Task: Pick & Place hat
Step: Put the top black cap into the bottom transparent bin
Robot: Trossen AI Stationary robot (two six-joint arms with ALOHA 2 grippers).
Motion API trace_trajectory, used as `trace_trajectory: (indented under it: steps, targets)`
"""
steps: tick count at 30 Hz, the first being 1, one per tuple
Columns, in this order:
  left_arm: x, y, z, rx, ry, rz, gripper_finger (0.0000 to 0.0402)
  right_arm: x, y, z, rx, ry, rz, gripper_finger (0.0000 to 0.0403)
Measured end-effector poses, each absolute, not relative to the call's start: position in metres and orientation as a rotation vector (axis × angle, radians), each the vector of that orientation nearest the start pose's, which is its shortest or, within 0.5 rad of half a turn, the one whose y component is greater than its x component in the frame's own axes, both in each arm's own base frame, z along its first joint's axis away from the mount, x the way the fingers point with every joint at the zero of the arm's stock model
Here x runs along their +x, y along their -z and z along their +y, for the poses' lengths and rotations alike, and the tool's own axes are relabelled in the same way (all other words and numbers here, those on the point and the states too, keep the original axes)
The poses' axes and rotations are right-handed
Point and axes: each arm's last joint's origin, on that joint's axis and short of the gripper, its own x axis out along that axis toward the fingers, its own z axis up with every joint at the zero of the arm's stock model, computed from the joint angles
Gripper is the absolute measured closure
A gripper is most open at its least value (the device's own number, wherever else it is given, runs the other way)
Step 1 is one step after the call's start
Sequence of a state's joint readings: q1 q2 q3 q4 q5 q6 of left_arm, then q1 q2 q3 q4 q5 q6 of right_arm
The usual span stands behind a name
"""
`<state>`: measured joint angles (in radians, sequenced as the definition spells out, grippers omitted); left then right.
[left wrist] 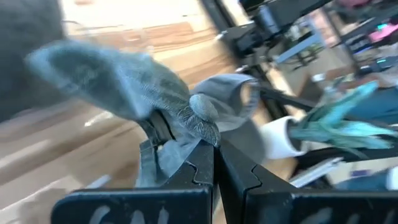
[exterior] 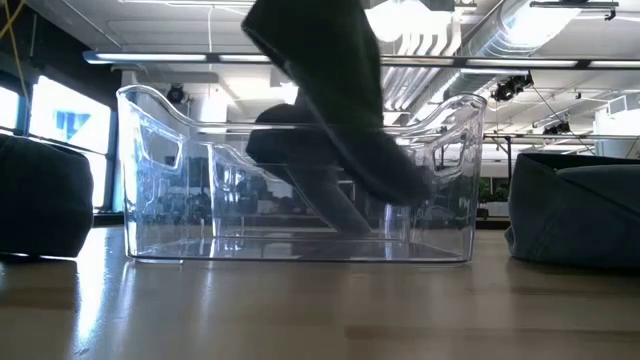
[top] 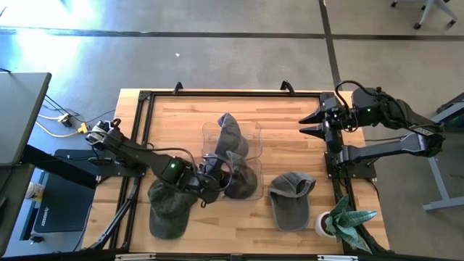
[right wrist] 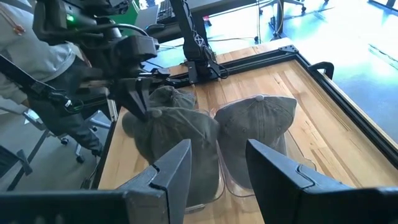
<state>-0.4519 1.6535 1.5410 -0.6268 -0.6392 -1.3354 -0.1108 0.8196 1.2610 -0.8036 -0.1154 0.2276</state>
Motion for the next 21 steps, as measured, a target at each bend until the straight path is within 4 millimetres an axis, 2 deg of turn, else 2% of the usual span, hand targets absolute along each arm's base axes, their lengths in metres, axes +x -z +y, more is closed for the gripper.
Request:
trace_trajectory:
  steps: [10,14,16,21]
  targets:
    - [0.324,-0.33,-0.139,-0.877,-0.621,0.459,0.0401,0.126,-0.421,-0.011,0.267,0.033,0.36,0.0253]
    - [0.334,-0.313,-0.143,-0.862,-0.661,0.468,0.0401,0.126,-0.421,-0.01,0.267,0.033,0.361,0.0253]
    - [0.333,-0.303,-0.147,-0.847,-0.693,0.504,0.0401,0.125,-0.421,-0.011,0.268,0.033,0.361,0.0253]
    - [0.33,-0.295,-0.155,-0.884,-0.717,0.545,0.0401,0.125,-0.421,-0.01,0.276,0.037,0.366,0.0253]
